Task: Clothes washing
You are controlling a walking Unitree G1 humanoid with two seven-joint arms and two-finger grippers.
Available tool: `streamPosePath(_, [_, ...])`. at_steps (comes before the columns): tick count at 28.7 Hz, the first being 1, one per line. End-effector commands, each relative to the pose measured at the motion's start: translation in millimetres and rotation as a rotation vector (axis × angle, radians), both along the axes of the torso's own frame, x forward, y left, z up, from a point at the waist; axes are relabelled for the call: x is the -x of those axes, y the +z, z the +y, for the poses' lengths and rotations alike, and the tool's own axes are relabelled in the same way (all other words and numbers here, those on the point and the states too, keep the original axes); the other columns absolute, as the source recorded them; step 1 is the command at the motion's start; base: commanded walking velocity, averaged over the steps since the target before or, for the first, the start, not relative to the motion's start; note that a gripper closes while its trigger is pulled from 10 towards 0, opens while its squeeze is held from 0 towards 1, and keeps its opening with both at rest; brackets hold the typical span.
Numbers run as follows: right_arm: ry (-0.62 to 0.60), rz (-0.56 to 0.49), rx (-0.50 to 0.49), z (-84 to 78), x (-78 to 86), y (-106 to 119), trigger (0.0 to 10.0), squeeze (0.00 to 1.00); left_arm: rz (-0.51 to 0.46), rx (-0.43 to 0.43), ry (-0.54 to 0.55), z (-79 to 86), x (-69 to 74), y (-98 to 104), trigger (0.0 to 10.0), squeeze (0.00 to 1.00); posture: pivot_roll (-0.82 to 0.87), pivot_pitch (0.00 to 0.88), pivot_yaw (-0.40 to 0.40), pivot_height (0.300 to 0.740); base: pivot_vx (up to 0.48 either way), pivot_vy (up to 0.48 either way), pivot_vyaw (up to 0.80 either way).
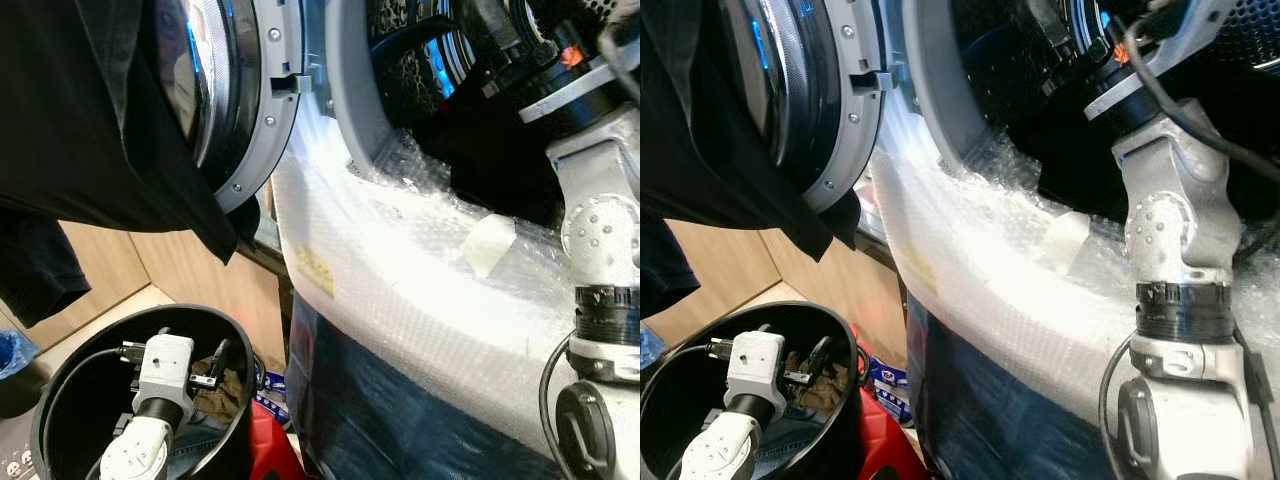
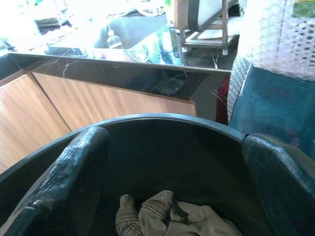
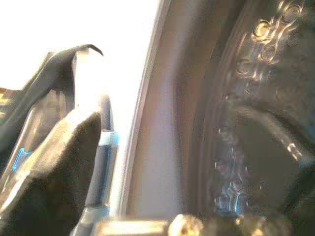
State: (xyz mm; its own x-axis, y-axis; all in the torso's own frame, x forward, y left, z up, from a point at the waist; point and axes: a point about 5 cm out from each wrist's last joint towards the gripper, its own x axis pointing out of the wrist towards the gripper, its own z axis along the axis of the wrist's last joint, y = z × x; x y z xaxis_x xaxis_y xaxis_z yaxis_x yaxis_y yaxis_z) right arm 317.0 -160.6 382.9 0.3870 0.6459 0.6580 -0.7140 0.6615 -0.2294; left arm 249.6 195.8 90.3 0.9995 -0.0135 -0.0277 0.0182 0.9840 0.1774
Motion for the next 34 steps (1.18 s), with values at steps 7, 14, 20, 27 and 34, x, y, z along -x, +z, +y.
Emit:
streamPosePath(7, [0.431,-0.095,0.045,10.9,68.9,1,10.0,0.0,-0.039,0.008,-0.001,3.1,-1.9,5,10.0,0.0,0.15,0.022,0.028,0.74,0.0,0.0,0.0])
streamPosePath(14, [0.71,0.113,0.118,32.6,113.3,-52,10.0,0.0,-0.151,0.034,-0.109,-6.4,-8.7,32,10.0,0.0,0.15,0.016,0.011,0.74,0.0,0.0,0.0])
streamPosePath(20, [0.722,0.381,0.24,38.8,120.8,-108,10.0,0.0,-0.107,0.015,-0.392,-37.7,-3.5,43,10.0,0.0,0.16,0.01,0.0,0.74,0.0,0.0,0.0])
streamPosePath(27, [0.753,0.635,0.316,34.7,134.8,-166,10.0,0.0,0.049,-0.066,-0.666,-60.1,10.8,33,10.0,0.0,0.15,0.003,0.001,0.74,0.0,0.0,0.0])
streamPosePath(34, [0.588,0.992,0.731,12.4,153.4,-280,10.0,0.0,0.221,-0.106,-0.906,-77.1,15.3,8,10.0,0.0,0.15,0.0,0.007,0.74,0.0,0.0,0.0])
